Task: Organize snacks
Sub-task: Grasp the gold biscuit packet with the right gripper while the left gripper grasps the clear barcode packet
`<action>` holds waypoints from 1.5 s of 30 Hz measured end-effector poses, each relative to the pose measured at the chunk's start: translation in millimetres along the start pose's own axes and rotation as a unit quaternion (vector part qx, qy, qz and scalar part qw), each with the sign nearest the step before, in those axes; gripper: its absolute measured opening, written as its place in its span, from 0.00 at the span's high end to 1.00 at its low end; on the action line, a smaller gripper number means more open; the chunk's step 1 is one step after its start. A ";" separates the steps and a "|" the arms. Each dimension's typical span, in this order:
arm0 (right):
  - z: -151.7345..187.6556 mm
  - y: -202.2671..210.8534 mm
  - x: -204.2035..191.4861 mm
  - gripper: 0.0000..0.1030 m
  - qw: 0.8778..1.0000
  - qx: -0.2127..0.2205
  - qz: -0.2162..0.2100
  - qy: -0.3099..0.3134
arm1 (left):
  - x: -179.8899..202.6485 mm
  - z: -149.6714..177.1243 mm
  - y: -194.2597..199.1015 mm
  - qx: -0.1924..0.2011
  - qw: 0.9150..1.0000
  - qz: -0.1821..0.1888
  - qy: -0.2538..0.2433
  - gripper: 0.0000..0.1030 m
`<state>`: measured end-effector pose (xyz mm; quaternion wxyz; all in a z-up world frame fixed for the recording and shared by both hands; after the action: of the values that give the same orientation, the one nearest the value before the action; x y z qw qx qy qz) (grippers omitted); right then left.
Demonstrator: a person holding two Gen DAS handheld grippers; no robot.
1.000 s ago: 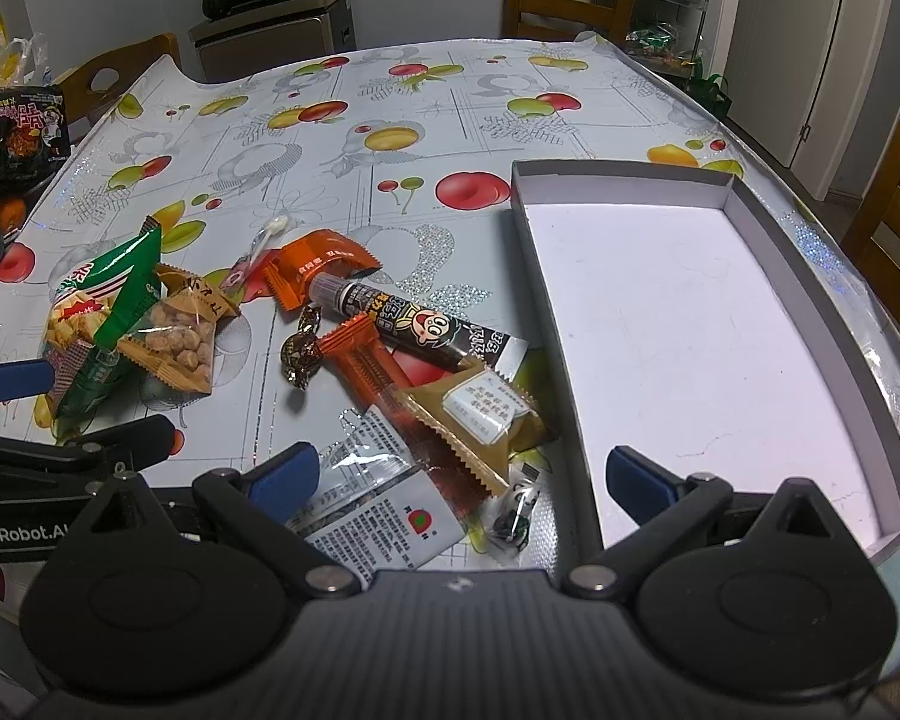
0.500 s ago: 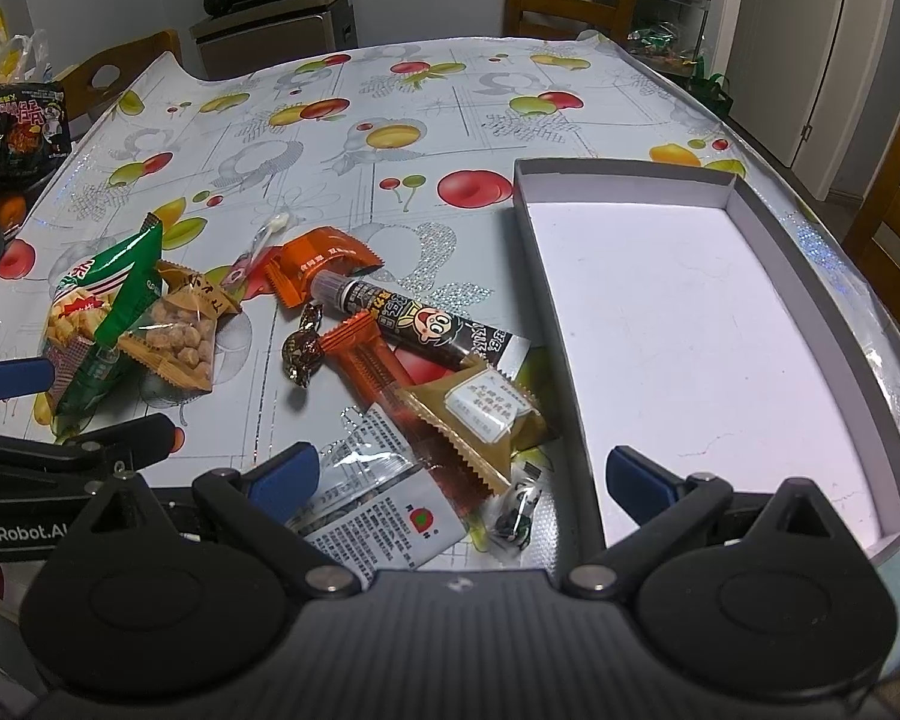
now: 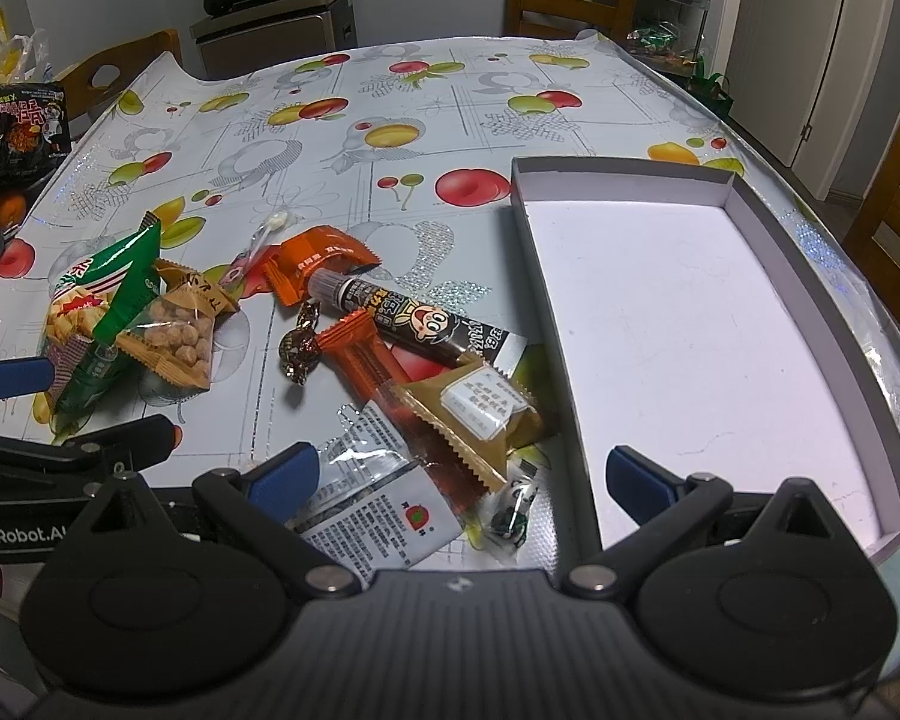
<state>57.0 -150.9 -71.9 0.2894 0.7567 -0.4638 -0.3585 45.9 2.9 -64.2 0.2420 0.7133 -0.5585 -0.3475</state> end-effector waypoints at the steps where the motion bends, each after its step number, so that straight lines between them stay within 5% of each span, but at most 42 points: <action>1: -0.6 0.2 0.0 0.00 1.000 0.000 0.000 0.002 | 0.2 -0.1 0.3 0.000 1.000 -0.001 -0.001 0.00; 11: 0.9 27.8 16.7 0.00 0.994 0.048 -0.081 0.064 | 23.7 4.5 -0.8 0.003 0.999 0.045 -0.025 0.00; 16: 6.7 39.9 15.3 0.00 0.986 0.069 -0.070 0.137 | 43.8 7.3 0.0 0.015 0.995 0.085 -0.048 0.00; 20: -0.7 41.0 17.7 0.00 0.983 0.083 -0.089 0.136 | 59.5 9.8 -1.0 0.023 0.992 0.106 -0.062 0.02; 30: -13.9 2.1 11.4 0.40 0.983 0.044 -0.089 0.152 | 84.9 10.9 -3.1 0.055 0.983 0.156 -0.082 0.05; 36: -11.0 -20.3 13.0 0.44 0.986 0.022 -0.082 0.146 | 96.4 14.0 -5.8 0.061 0.977 0.189 -0.082 0.21; 45: -5.4 -34.3 9.3 0.50 0.984 0.022 -0.069 0.161 | 112.7 20.1 -7.4 0.088 0.972 0.178 -0.124 0.29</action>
<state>81.3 -145.0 -97.8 0.3180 0.8407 -0.3661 -0.2409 50.3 -103.1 -107.9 0.1656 0.5723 -0.7303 -0.3342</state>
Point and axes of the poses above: each gripper's, at about its wrist camera, not at the fingertips, and y roughly against the way its jaws point, x to its right, z to its underside, the point moved 7 cm from there along -y, roughly the way its jaws point, and after that the axes turned 15 degrees about -z, right-handed, at the moved point
